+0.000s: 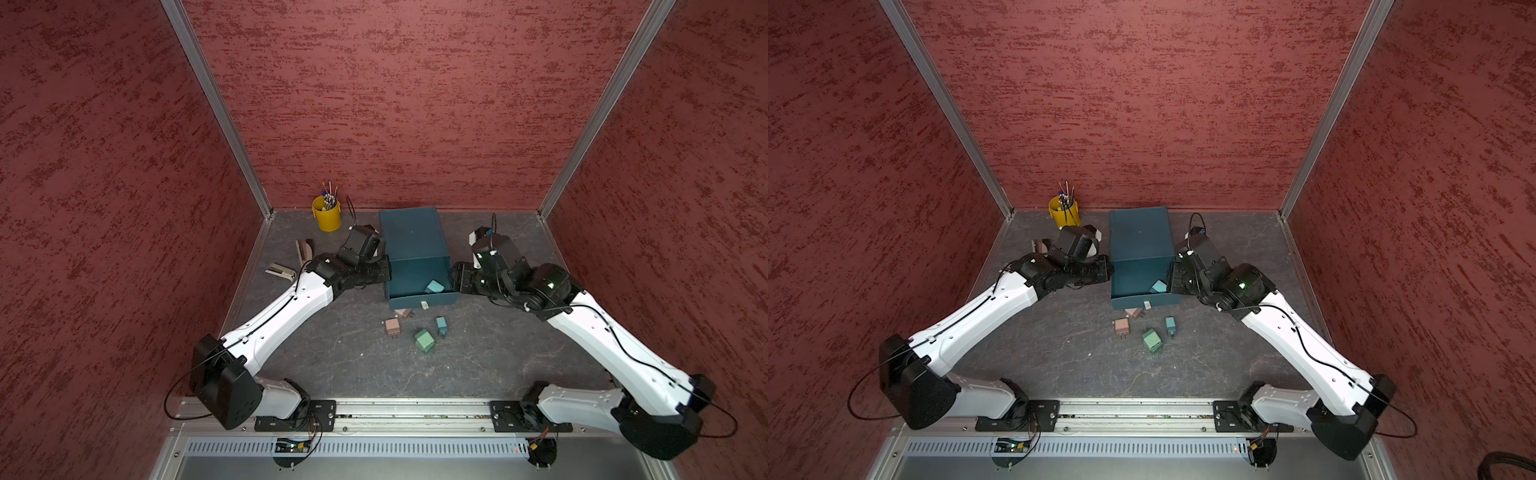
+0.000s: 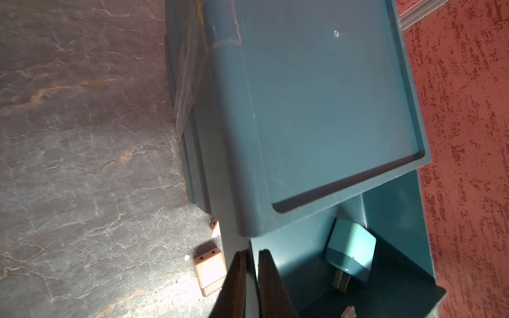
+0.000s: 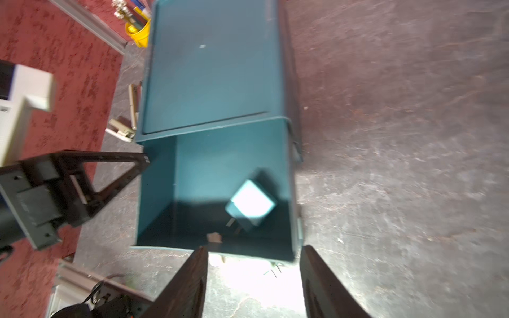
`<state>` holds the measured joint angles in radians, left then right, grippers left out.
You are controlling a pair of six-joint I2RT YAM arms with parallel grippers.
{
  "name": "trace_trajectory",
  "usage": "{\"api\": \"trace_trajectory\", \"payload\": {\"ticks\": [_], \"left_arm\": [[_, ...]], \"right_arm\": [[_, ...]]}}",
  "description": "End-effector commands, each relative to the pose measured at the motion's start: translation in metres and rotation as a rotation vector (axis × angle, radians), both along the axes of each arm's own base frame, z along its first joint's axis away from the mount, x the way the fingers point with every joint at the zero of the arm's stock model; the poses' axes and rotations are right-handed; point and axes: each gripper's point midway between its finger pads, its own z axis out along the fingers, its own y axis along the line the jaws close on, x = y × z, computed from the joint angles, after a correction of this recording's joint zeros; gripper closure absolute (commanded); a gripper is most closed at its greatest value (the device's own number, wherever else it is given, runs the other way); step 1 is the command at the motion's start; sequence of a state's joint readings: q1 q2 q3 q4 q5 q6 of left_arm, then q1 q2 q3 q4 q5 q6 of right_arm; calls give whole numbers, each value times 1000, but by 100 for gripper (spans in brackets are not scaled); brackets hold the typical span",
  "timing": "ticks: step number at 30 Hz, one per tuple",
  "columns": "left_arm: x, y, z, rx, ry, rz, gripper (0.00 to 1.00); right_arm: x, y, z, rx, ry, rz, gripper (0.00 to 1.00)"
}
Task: Place the plugs into the drawer by color
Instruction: Place the plug in the drawer, then adjust the drawer in the storage box, then pick up the plug from the center of the board.
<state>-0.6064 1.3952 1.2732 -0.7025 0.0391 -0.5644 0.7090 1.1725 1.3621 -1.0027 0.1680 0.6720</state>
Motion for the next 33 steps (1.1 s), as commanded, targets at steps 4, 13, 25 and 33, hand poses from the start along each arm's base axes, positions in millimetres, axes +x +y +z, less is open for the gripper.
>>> {"api": "trace_trajectory", "payload": {"ticks": [4,13,25,33], "left_arm": [[10,3,3,66,-41,-3,91],[14,10,7,107,-67,5,92],[15,5,16,101,-93,-20,75],[5,8,29,40,-112,-11,44]], "right_arm": [[-16,-71,-33,32,53,-248,39],[-44,-62,-133,105,265,-223,36],[-44,-18,-196,262,354,-107,35],[-36,-4,-211,225,342,-53,30]]}}
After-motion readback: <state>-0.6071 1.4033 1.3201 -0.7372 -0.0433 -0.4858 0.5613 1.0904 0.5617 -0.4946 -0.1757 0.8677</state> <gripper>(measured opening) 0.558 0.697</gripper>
